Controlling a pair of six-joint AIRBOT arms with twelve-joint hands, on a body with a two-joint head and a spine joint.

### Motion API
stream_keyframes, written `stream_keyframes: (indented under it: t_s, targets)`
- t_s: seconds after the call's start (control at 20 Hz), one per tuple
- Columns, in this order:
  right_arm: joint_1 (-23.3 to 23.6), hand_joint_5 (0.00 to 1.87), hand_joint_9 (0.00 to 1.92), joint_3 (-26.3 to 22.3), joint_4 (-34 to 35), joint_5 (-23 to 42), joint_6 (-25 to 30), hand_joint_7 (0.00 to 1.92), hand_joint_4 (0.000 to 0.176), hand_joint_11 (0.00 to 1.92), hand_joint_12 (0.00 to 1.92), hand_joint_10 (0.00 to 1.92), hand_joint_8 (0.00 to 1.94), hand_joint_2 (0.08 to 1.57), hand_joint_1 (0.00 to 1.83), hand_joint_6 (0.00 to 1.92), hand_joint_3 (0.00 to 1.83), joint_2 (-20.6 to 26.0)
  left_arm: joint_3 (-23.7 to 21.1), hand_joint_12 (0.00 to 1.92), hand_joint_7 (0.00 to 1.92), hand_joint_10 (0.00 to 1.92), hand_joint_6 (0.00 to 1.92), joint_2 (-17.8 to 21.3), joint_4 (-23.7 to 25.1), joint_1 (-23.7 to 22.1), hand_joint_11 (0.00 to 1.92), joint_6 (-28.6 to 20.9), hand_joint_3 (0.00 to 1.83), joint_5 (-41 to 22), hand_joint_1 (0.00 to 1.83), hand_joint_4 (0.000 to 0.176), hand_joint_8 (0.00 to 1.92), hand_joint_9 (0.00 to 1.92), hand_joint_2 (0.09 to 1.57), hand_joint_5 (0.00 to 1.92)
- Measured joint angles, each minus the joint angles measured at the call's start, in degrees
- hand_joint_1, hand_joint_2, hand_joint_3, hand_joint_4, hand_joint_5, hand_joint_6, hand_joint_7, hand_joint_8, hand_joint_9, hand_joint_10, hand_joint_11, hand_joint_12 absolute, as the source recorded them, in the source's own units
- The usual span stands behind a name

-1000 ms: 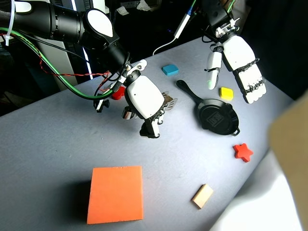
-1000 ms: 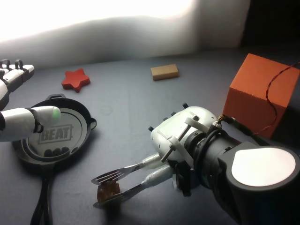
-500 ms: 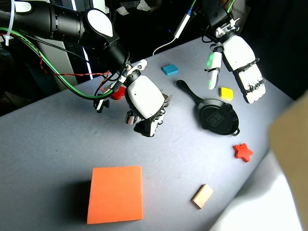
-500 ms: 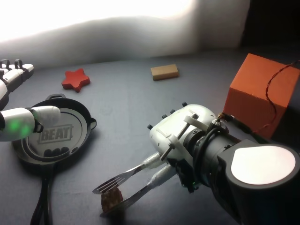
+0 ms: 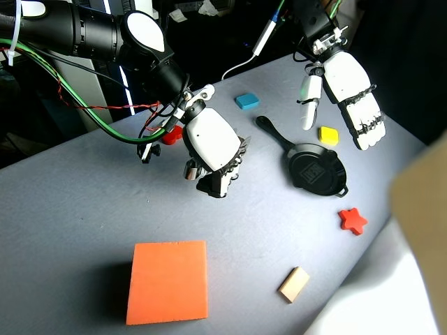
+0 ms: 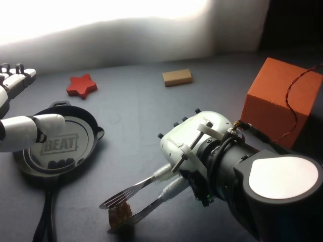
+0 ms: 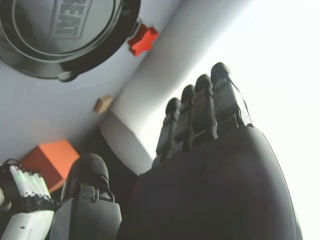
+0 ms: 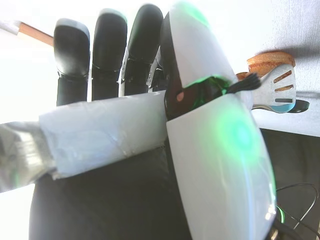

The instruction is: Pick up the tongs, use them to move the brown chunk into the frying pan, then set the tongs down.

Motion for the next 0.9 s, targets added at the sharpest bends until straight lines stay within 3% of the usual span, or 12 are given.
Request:
stream_keyframes:
  t_s: [0.3,0.35,0.4,0.45,0.55,0.9]
  targets:
    - [0.07,0.88,0.95,0.0,-0.13,0.2,-0.04,1.06,0.0,0.8,1.65,1.3,0.81,1.11,1.38,1.0,0.0,0.07,0.13,0.03,0.03,0.0,0.01,0.0,0.0,0.0,0.0,0.0,0.01,-0.07,0.0,0.021,0.01,0.01,1.2,0.03]
    - [0.2,0.88,1.03,0.0,0.0,0.2,-0.15,1.05,0.0,0.83,1.65,1.06,0.94,1.13,1.26,1.09,0.01,0.07,0.11,0.03,0.03,0.0,0.0,0.0,-0.02,0.0,0.0,0.0,0.01,-0.07,0.0,0.026,0.0,0.01,1.19,0.01]
    - [0.39,0.85,0.94,0.0,-0.02,0.35,-0.15,1.03,0.0,0.79,1.65,1.28,0.89,1.13,1.35,1.07,0.0,0.17,0.11,0.03,0.02,0.0,0.0,0.0,0.07,0.13,0.0,0.0,0.0,-0.11,0.0,0.03,0.0,0.01,1.18,0.01]
    - [0.42,0.85,0.93,0.0,-0.59,0.33,-0.17,1.04,0.0,0.79,1.65,1.31,0.86,1.12,1.37,1.05,0.0,0.2,0.11,0.04,0.04,0.01,0.0,0.0,0.02,0.28,0.0,0.0,0.0,-0.11,0.0,0.028,0.0,0.02,1.18,0.01]
    - [0.68,0.87,0.93,0.02,-0.17,0.28,-0.2,1.05,0.0,0.79,1.65,1.31,0.83,1.12,1.38,1.02,0.0,0.28,0.11,0.01,0.04,0.0,0.01,0.0,0.0,0.33,0.01,-0.02,0.0,-0.11,0.0,0.02,0.0,0.02,1.18,0.03]
    - [1.01,0.87,0.92,0.0,-0.39,0.52,-0.22,1.04,0.0,0.74,1.65,1.32,0.85,1.12,1.38,1.05,0.0,0.39,0.09,0.02,0.03,0.0,0.01,0.0,-0.04,0.52,0.01,0.0,0.0,-0.15,0.0,0.022,0.0,0.02,1.18,0.02]
